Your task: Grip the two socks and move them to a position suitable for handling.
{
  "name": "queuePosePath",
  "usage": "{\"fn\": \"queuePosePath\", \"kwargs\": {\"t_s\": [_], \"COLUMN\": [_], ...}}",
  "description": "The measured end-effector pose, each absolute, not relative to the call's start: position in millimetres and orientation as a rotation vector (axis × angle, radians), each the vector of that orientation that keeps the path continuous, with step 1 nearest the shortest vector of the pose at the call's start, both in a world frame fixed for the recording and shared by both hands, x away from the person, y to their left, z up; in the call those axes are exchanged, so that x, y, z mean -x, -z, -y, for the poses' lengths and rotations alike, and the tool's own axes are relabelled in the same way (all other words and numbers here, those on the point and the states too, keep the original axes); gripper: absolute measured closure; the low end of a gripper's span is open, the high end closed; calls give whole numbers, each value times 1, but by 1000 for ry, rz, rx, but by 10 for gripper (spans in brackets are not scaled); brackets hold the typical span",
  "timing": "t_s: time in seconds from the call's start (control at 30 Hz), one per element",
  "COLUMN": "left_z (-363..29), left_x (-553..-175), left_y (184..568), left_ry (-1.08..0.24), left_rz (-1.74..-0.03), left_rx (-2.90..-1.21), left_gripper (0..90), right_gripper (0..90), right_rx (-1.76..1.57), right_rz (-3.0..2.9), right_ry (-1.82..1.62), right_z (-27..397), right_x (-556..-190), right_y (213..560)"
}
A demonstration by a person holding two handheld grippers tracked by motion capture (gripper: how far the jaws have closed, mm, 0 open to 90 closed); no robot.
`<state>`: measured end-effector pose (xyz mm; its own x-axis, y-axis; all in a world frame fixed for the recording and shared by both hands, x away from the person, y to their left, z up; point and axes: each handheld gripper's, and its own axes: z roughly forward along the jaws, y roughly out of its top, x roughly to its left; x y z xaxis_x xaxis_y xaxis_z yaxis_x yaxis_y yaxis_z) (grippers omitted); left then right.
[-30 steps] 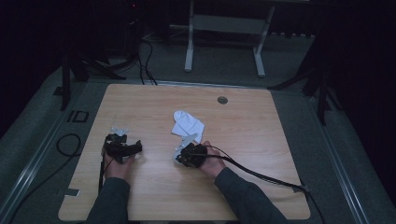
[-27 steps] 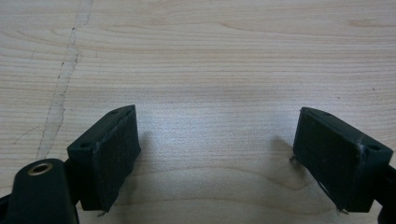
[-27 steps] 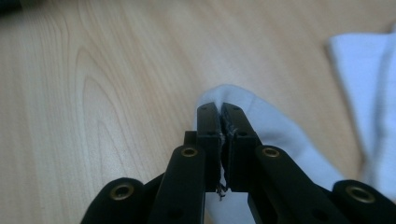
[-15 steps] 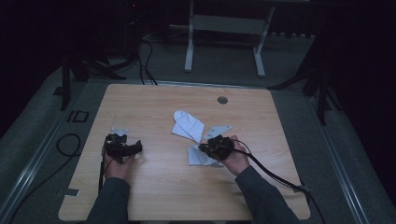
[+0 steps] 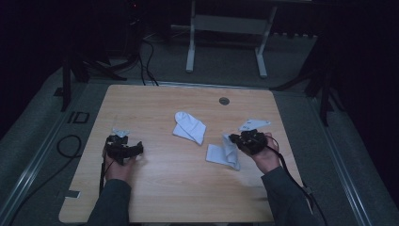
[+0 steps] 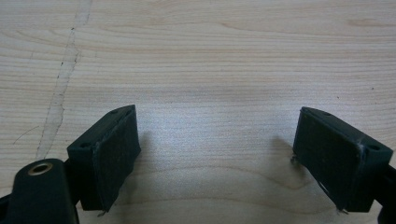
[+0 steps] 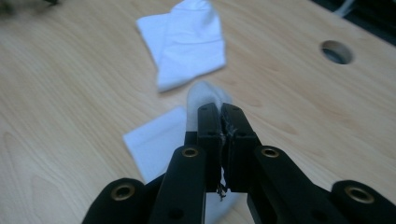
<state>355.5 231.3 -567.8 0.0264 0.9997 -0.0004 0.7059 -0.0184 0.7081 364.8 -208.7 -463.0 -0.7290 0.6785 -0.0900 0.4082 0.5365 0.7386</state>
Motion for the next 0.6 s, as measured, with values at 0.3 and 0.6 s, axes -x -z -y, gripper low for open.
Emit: {"fn": "queuePosePath", "kwargs": {"t_s": [0.3, 0.6], "left_z": [-231, -231], "left_x": [-355, -355], "left_y": [568, 568], "left_ry": [-719, -719], "left_rz": [-1732, -1732], "left_rx": [-1779, -1779], "left_gripper": [146, 146], "right_gripper": [865, 705], "right_rx": [-984, -1115], "right_rz": [-2392, -2362], "right_ry": [-917, -764], "right_z": [247, 274], "right_x": [-367, -372], "right_y": [472, 497]}}
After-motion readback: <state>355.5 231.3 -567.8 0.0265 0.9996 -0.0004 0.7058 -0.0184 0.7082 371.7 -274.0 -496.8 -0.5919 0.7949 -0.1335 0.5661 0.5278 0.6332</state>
